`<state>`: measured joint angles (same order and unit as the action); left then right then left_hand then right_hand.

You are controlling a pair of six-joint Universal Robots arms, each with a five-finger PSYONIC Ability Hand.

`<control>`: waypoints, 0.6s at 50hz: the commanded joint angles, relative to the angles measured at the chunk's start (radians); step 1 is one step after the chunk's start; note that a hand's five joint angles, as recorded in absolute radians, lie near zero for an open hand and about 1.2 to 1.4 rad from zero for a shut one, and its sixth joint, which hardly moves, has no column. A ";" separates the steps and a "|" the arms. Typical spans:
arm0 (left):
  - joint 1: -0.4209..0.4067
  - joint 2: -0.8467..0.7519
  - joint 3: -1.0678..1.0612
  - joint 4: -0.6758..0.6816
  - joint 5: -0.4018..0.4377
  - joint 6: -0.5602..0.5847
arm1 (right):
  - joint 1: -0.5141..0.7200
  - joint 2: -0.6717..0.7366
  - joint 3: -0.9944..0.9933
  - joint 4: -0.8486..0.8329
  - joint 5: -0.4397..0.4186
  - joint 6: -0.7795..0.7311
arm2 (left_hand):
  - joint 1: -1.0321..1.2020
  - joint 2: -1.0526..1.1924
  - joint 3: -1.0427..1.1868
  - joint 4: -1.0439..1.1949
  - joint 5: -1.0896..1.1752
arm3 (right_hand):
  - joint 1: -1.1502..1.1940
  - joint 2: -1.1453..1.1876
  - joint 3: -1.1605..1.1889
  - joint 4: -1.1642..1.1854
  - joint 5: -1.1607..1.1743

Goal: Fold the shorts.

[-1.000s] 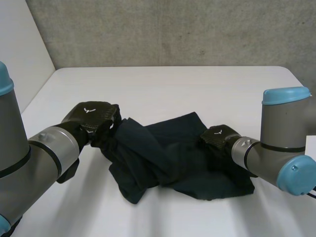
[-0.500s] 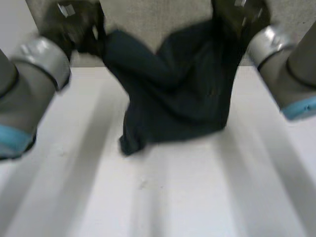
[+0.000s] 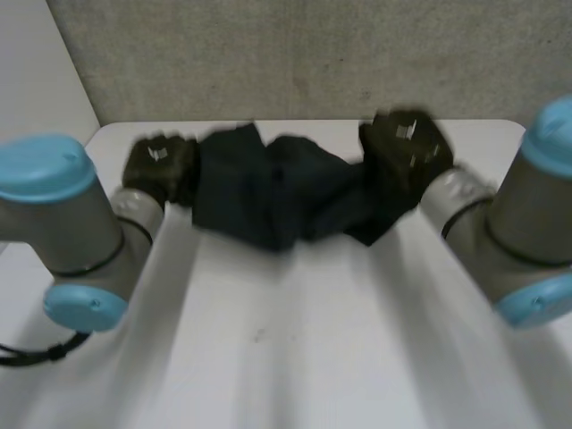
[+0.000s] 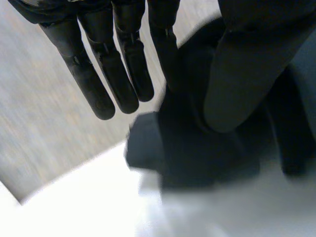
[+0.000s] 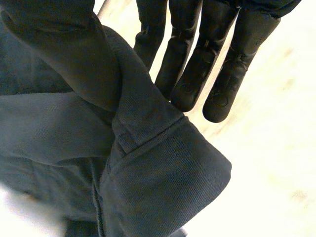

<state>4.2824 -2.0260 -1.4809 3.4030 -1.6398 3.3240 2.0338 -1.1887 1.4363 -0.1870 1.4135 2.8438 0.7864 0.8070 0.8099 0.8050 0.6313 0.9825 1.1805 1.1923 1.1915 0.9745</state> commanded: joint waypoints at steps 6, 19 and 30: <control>-0.024 0.075 -0.130 -0.080 -0.003 0.011 | 0.029 0.060 0.133 0.001 0.007 -0.046 | -0.215 -0.235 -0.238 -0.233 -0.234 | 0.414 0.216 0.204 0.205 0.247; -0.061 0.326 -0.374 -0.080 0.011 0.011 | 0.017 0.058 0.151 0.112 0.007 -0.035 | -0.215 -0.235 -0.238 -0.233 -0.234 | 0.414 0.216 0.204 0.205 0.247; -0.110 0.291 -0.478 -0.067 0.035 0.014 | 0.017 0.057 0.142 0.126 0.005 0.032 | -0.206 -0.227 -0.229 -0.225 -0.225 | 0.414 0.216 0.204 0.205 0.247</control>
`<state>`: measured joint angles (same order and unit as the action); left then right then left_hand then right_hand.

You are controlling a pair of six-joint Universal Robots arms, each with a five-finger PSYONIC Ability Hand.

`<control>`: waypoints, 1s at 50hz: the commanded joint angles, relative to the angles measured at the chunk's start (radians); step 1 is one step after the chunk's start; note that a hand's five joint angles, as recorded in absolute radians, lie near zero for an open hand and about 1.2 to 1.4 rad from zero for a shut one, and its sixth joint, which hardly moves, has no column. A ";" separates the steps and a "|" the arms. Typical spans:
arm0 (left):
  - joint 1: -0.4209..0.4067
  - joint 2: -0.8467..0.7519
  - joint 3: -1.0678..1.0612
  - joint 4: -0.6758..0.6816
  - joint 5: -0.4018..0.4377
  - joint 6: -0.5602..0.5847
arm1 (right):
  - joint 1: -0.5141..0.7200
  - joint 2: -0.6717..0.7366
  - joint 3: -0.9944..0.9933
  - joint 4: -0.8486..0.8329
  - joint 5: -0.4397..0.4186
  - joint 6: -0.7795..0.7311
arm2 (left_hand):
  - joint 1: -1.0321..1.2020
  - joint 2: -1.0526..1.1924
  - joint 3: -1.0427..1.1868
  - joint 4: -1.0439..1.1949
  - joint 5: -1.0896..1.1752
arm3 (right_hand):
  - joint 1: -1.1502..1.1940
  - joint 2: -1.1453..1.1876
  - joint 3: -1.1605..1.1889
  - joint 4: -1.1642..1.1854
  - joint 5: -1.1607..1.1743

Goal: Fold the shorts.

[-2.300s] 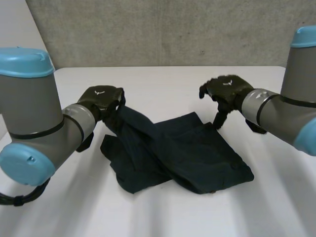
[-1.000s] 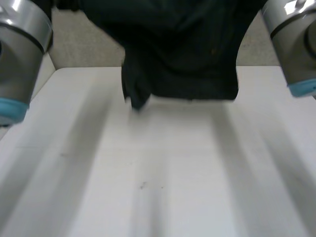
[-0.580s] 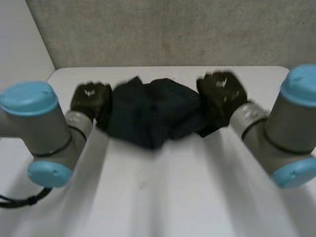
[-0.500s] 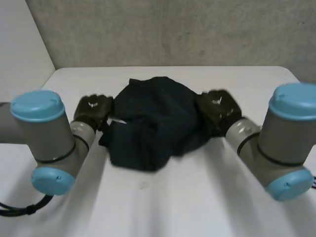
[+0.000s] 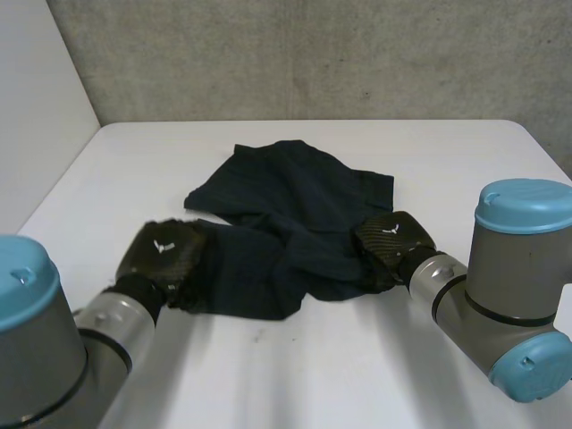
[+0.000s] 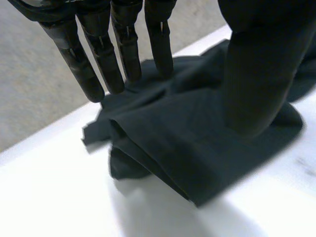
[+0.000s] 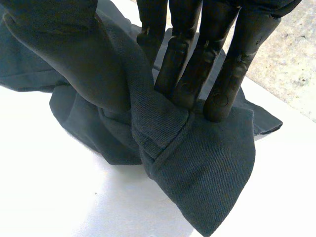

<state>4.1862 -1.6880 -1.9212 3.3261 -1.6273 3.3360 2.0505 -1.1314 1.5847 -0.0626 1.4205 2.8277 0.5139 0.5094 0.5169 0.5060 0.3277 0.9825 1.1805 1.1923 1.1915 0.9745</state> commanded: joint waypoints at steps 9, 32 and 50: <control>-0.005 -0.199 0.039 0.049 0.063 0.063 | 0.000 -0.002 -0.006 0.017 -0.003 0.058 | 0.093 0.097 0.090 0.101 0.105 | 0.414 0.216 0.204 0.205 0.247; 0.009 -0.392 0.197 0.055 0.053 0.146 | -0.001 -0.002 -0.006 0.015 -0.011 0.049 | 0.483 0.487 0.480 0.491 0.494 | 0.414 0.216 0.204 0.205 0.247; 0.008 -0.168 0.246 -0.062 0.020 0.226 | -0.004 -0.114 -0.071 0.168 0.014 -0.171 | 0.882 0.887 0.879 0.890 0.894 | 0.414 0.216 0.204 0.205 0.247</control>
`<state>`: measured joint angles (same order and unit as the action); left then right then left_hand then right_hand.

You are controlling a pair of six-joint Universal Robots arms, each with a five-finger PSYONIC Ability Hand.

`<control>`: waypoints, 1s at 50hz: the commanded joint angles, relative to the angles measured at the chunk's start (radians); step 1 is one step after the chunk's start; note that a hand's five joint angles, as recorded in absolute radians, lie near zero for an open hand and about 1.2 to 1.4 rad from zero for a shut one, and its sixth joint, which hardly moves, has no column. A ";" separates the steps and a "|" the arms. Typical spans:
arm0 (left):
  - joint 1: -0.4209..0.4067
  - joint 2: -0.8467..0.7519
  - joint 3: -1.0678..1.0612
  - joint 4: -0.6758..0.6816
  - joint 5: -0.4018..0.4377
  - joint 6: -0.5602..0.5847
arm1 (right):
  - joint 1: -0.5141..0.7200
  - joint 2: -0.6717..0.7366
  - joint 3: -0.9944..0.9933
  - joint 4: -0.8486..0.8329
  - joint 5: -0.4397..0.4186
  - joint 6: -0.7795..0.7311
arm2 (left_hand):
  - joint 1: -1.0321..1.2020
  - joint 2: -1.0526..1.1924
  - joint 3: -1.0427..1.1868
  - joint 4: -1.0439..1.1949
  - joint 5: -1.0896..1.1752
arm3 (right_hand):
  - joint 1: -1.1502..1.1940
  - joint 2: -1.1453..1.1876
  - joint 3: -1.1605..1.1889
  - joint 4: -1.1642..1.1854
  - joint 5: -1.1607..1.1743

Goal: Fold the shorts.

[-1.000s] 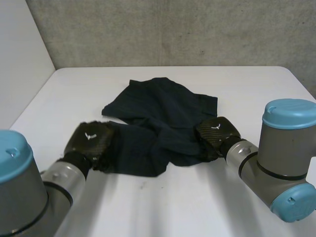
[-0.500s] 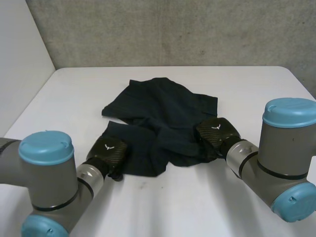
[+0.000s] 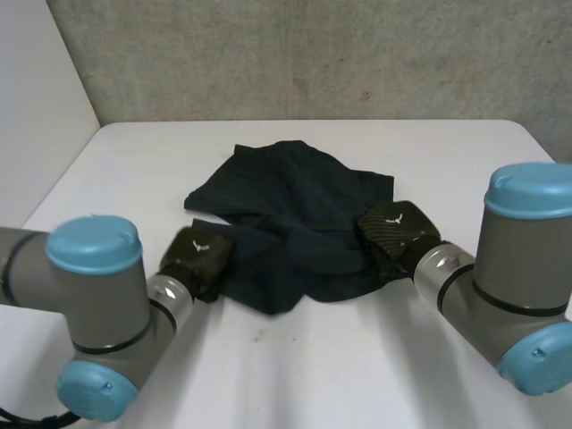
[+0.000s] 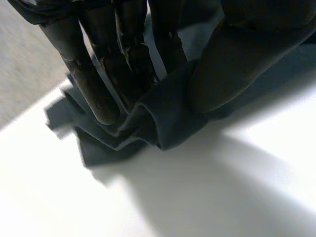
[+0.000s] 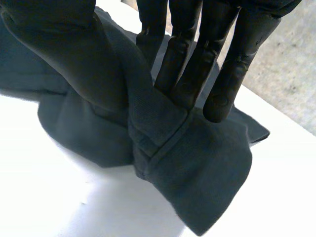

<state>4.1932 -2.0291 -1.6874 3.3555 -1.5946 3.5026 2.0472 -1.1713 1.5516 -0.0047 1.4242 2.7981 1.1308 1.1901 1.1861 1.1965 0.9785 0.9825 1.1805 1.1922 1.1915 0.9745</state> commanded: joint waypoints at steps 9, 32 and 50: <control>0.002 0.464 0.026 -0.200 -0.010 0.085 | -0.002 -0.217 -0.136 0.247 0.010 -0.212 | 0.265 0.206 0.210 0.200 0.243 | 0.414 0.216 0.204 0.205 0.247; 0.050 -0.006 0.244 -0.176 -0.036 0.087 | 0.016 0.114 -0.369 0.348 0.073 -0.299 | 0.265 0.206 0.210 0.200 0.243 | 0.414 0.216 0.204 0.205 0.247; 0.057 0.056 0.767 0.342 -0.076 0.187 | 0.013 0.055 -0.716 -0.449 0.079 -0.289 | 0.265 0.206 0.210 0.200 0.243 | 0.414 0.216 0.204 0.205 0.247</control>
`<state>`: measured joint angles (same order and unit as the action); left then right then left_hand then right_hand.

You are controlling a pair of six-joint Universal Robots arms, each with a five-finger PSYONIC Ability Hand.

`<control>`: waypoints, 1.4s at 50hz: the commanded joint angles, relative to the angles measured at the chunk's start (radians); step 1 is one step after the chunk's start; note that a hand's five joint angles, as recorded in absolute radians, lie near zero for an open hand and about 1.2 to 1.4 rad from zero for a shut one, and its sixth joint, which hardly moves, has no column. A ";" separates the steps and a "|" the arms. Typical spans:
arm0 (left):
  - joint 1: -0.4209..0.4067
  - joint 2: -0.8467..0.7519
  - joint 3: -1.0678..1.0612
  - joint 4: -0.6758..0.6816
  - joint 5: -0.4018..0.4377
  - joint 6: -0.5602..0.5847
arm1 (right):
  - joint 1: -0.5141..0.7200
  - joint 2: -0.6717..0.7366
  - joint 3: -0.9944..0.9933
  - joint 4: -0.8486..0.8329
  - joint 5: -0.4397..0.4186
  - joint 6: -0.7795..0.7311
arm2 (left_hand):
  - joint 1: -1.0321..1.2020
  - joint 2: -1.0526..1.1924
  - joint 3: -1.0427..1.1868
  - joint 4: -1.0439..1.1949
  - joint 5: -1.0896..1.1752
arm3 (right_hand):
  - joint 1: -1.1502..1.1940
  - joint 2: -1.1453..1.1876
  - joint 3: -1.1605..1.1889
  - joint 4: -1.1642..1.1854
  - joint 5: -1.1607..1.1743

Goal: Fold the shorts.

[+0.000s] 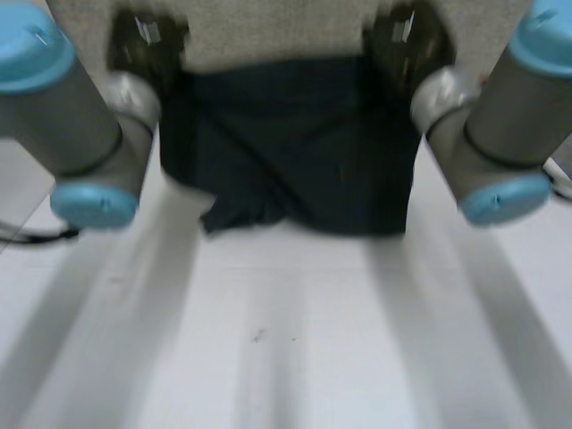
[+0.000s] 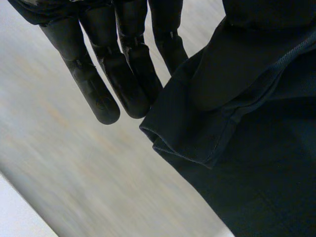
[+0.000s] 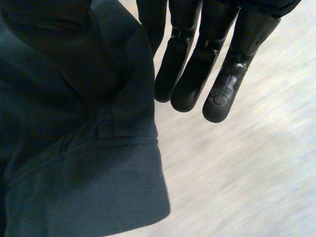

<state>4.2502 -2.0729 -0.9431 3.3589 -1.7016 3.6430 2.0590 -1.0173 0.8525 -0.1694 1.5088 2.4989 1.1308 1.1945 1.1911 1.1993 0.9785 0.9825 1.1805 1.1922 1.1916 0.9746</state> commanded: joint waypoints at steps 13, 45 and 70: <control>-0.029 0.137 -0.362 0.306 0.051 0.040 | 0.001 -0.106 0.253 -0.027 -0.009 0.009 | 0.265 0.202 0.205 0.197 0.243 | 0.414 0.216 0.204 0.205 0.247; -0.124 0.306 -0.871 0.025 -0.021 -0.057 | -0.111 -0.182 0.721 0.315 -0.025 0.265 | 0.265 0.202 0.205 0.197 0.243 | -0.545 -0.743 -0.754 -0.754 -0.711; -0.174 0.375 -0.823 0.017 -0.024 -0.106 | -0.255 -0.431 1.178 0.013 -0.225 0.330 | 0.265 0.202 0.205 0.197 0.243 | -0.349 -0.546 -0.558 -0.558 -0.515</control>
<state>4.0913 -1.6985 -1.7848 3.3769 -1.7238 3.5568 1.7889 -1.4922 1.9667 -0.0142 1.3120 2.8158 1.1308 1.1973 1.1940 1.1995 0.9785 0.4205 0.4941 0.4950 0.4956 0.3095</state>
